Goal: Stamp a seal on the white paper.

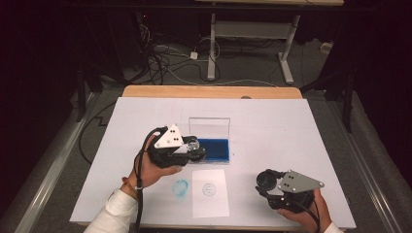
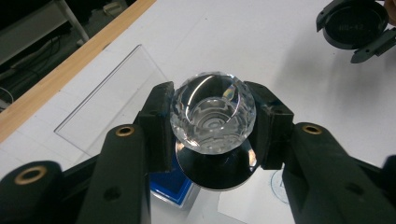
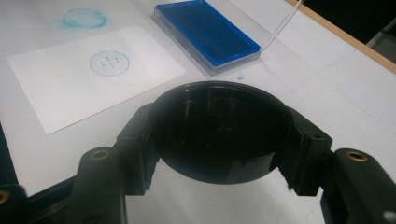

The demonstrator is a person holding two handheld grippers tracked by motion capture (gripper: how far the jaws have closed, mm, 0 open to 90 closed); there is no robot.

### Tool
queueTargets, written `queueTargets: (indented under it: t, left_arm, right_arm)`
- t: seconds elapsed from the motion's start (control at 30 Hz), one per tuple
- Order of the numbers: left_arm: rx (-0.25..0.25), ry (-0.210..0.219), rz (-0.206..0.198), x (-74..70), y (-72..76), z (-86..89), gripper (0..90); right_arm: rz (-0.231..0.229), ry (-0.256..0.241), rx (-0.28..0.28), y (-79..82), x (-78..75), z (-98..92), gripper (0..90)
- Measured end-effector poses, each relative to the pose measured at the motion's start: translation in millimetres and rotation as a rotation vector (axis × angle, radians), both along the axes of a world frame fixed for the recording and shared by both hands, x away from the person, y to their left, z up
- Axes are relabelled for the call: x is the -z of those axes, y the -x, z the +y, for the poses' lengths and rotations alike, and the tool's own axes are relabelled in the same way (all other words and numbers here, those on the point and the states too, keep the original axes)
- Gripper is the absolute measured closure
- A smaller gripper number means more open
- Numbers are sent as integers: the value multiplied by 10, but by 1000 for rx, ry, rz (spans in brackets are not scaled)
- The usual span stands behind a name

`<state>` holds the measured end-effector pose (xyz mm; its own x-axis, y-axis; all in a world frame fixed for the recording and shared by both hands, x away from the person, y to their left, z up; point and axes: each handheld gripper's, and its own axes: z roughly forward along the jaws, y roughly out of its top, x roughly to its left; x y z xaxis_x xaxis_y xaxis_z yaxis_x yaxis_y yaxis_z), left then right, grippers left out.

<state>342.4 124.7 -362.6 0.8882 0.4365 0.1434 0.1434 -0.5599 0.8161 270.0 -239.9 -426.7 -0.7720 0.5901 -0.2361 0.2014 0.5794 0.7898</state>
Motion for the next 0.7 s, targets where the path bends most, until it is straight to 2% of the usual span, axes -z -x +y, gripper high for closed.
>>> queueTargets:
  t: [0.4,0.7]
  left_arm:
    - [42,5,-3,-37,105,-27,549]
    - [85,-20,3,-6,213,-110,549]
  right_arm:
    - [-2,6,3,-3,0,2,387]
    - [-3,9,5,17,-5,3,387]
